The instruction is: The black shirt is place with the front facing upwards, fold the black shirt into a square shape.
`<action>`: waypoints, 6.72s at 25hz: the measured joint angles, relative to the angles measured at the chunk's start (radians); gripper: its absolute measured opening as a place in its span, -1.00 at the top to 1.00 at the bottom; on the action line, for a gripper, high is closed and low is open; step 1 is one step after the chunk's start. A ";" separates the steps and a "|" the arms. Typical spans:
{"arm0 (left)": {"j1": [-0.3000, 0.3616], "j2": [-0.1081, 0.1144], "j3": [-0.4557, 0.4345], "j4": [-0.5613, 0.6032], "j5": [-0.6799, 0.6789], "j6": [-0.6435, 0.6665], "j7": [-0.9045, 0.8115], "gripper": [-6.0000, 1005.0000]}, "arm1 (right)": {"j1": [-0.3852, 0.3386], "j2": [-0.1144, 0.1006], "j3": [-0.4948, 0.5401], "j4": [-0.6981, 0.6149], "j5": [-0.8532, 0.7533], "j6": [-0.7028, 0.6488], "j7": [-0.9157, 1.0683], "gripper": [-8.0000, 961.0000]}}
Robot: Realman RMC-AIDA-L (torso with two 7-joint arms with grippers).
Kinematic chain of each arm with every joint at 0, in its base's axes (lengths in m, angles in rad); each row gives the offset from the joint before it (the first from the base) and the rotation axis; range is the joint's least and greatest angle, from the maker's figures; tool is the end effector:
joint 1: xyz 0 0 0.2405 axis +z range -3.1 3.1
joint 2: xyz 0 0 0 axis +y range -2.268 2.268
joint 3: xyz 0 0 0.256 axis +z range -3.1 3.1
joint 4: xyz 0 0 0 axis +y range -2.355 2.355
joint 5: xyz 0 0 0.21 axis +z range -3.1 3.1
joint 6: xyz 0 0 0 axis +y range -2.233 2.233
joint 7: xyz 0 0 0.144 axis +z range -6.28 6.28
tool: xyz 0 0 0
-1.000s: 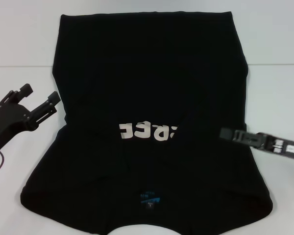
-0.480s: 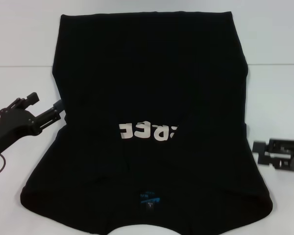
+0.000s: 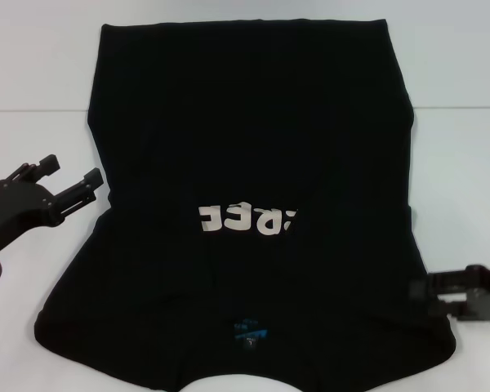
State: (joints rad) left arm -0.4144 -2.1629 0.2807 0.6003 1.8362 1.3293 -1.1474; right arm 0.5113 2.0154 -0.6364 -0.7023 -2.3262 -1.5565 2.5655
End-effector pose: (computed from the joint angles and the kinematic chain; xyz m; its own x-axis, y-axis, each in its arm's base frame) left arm -0.3330 0.3207 0.0284 0.6111 0.2268 0.7584 0.7461 -0.4851 -0.4561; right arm 0.3153 0.3155 0.0219 -0.0825 -0.9623 -0.2591 -0.9919 0.0539 0.1154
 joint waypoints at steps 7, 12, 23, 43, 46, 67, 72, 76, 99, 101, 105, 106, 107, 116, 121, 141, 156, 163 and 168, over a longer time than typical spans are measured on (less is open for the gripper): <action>0.003 0.000 0.000 0.001 0.002 -0.020 -0.001 -0.75 | -0.029 -0.008 0.076 -0.101 0.026 -0.074 -0.005 -0.31; -0.001 0.000 0.000 -0.002 0.013 -0.031 -0.001 -0.75 | -0.053 -0.008 0.086 -0.116 0.019 -0.130 0.004 -0.32; -0.009 0.000 0.011 -0.008 0.025 -0.054 -0.002 -0.75 | -0.096 0.022 0.133 -0.345 -0.012 -0.239 0.073 -0.34; -0.009 0.000 0.011 0.000 0.024 -0.056 0.005 -0.75 | -0.129 0.028 0.117 -0.164 -0.050 -0.104 -0.006 -0.34; -0.009 0.000 0.011 0.000 0.024 -0.056 0.007 -0.75 | -0.120 0.028 0.099 -0.145 -0.050 -0.082 -0.006 -0.33; -0.009 0.003 0.007 0.000 0.024 -0.061 0.011 -0.75 | -0.073 0.023 0.055 -0.049 -0.060 -0.012 -0.023 -0.33; -0.009 0.003 0.009 0.000 0.024 -0.061 0.011 -0.75 | -0.068 0.023 0.054 -0.041 -0.078 -0.006 -0.024 -0.32; -0.009 0.003 0.007 0.000 0.024 -0.061 0.011 -0.75 | -0.065 0.022 0.054 -0.037 -0.079 -0.001 -0.027 -0.31; -0.008 0.003 0.003 0.000 0.019 -0.070 0.022 -0.75 | -0.036 0.034 0.052 -0.008 -0.079 0.020 -0.039 -0.29; -0.008 0.003 0.003 -0.001 0.019 -0.070 0.022 -0.75 | -0.034 0.034 0.052 -0.008 -0.079 0.023 -0.039 -0.26; -0.009 0.003 0.002 0.000 0.017 -0.071 0.023 -0.75 | -0.028 0.030 0.049 0.017 -0.079 0.033 -0.047 -0.15; -0.009 0.003 0.001 -0.001 0.017 -0.071 0.023 -0.75 | -0.026 0.029 0.047 0.024 -0.079 0.034 -0.052 -0.11; -0.009 0.003 0.001 0.000 0.017 -0.071 0.023 -0.75 | -0.024 0.028 0.044 0.028 -0.079 0.034 -0.056 -0.07; -0.008 0.003 0.000 -0.001 0.017 -0.071 0.023 -0.75 | -0.031 0.022 0.049 0.035 -0.079 0.052 -0.053 0.56; -0.007 0.003 0.000 0.000 0.017 -0.071 0.023 -0.75 | -0.030 0.020 0.052 0.042 -0.078 0.053 -0.057 0.80; 0.008 0.022 0.012 0.135 0.166 0.057 -0.259 -0.75 | -0.037 0.018 0.093 0.064 -0.014 -0.004 -0.115 0.85; -0.003 0.083 0.000 0.435 0.522 0.346 -0.814 -0.75 | -0.092 0.012 0.191 0.058 -0.013 -0.061 -0.171 0.85; -0.047 0.108 0.003 0.472 0.712 0.416 -0.963 -0.75 | -0.102 0.006 0.197 0.059 -0.013 -0.074 -0.193 0.85; -0.071 0.118 0.010 0.437 0.783 0.458 -0.984 -0.75 | -0.102 0.005 0.198 0.061 -0.013 -0.070 -0.211 0.85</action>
State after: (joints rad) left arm -0.4856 -2.0453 0.2908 1.0368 2.6192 1.7871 -2.1314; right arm 0.4095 2.0206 -0.4387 -0.6413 -2.3393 -1.6261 2.3543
